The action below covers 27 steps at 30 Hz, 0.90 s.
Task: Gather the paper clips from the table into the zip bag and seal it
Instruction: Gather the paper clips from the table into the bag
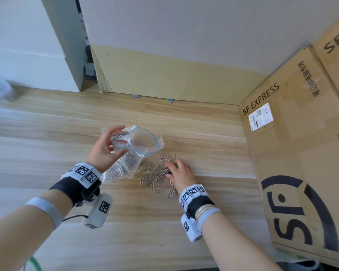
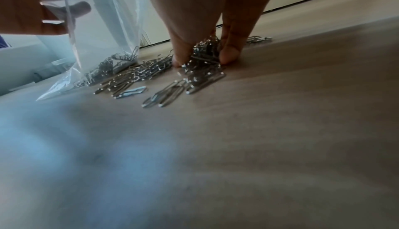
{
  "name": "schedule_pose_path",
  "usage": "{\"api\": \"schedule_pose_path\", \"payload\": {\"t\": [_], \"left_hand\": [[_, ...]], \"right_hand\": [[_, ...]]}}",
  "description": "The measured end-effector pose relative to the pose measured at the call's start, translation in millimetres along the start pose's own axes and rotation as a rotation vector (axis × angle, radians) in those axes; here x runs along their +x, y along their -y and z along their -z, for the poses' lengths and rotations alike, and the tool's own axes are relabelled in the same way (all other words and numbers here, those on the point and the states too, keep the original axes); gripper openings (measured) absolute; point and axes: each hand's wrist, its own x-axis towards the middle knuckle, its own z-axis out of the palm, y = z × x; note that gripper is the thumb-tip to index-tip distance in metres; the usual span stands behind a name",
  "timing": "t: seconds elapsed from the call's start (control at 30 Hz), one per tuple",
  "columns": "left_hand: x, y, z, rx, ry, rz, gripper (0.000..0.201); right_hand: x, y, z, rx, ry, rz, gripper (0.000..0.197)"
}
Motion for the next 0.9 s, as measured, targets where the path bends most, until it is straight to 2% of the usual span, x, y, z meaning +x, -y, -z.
{"api": "schedule_pose_path", "payload": {"t": [0.2, 0.3, 0.5, 0.67, 0.8, 0.9], "left_hand": [[0.2, -2.6, 0.3, 0.021, -0.008, -0.021, 0.076], [-0.2, -4.0, 0.4, 0.021, -0.005, -0.025, 0.077], [0.3, -4.8, -0.1, 0.013, -0.005, -0.018, 0.077], [2.1, -8.5, -0.1, 0.009, 0.012, -0.029, 0.080], [3.4, -10.3, -0.9, 0.025, 0.031, -0.040, 0.083], [3.2, -10.7, -1.1, 0.034, 0.038, -0.048, 0.086]], "right_hand": [[4.5, -2.8, 4.9, 0.154, -0.020, 0.058, 0.024], [7.8, -5.1, 7.0, 0.257, -0.047, 0.009, 0.022], [6.7, 1.8, 28.8, 0.343, -0.013, -0.019, 0.019], [0.6, 15.9, 72.7, 0.369, -0.118, 0.068, 0.010], [12.8, 40.0, 114.8, 0.381, -0.288, 0.192, 0.006], [32.5, 70.2, 129.4, 0.364, -0.270, 0.323, 0.006]]}}
